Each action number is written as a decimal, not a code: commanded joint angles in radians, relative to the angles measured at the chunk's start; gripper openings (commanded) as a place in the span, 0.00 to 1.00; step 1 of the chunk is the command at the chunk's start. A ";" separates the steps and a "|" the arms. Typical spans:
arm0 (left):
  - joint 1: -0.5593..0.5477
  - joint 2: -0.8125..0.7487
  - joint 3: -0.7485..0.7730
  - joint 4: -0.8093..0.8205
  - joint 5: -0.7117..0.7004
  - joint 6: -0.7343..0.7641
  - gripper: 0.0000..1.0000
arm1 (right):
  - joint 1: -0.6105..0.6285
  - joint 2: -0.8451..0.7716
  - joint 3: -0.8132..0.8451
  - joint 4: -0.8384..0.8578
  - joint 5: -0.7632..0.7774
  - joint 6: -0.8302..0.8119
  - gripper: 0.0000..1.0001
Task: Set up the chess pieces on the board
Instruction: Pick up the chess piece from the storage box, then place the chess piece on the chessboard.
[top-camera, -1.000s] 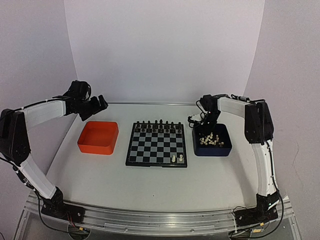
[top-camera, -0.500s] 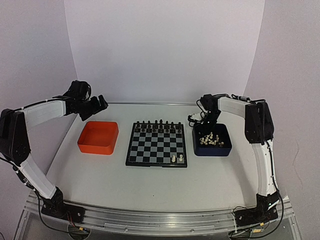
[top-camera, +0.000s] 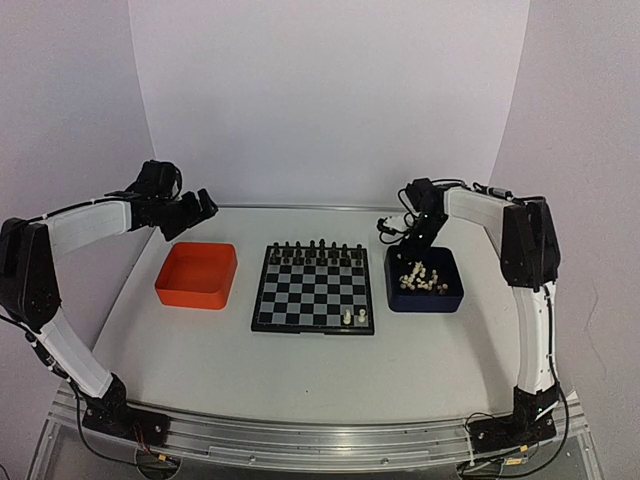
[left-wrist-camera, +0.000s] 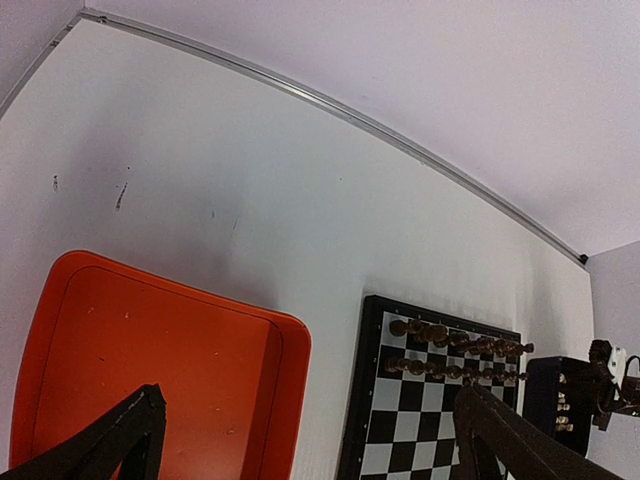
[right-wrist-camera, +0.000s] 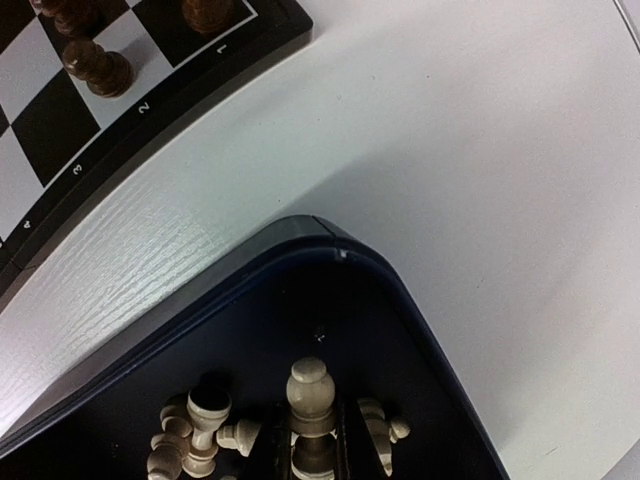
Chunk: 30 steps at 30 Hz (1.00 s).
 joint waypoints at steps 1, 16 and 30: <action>-0.004 -0.044 0.034 0.041 0.031 0.017 1.00 | 0.002 -0.083 -0.027 0.023 -0.028 0.015 0.00; -0.043 -0.056 0.052 0.166 0.319 -0.036 1.00 | 0.054 -0.444 -0.260 0.147 -0.199 0.108 0.00; -0.226 0.011 0.111 0.266 0.525 -0.055 1.00 | 0.326 -0.542 -0.410 0.371 -0.225 0.204 0.01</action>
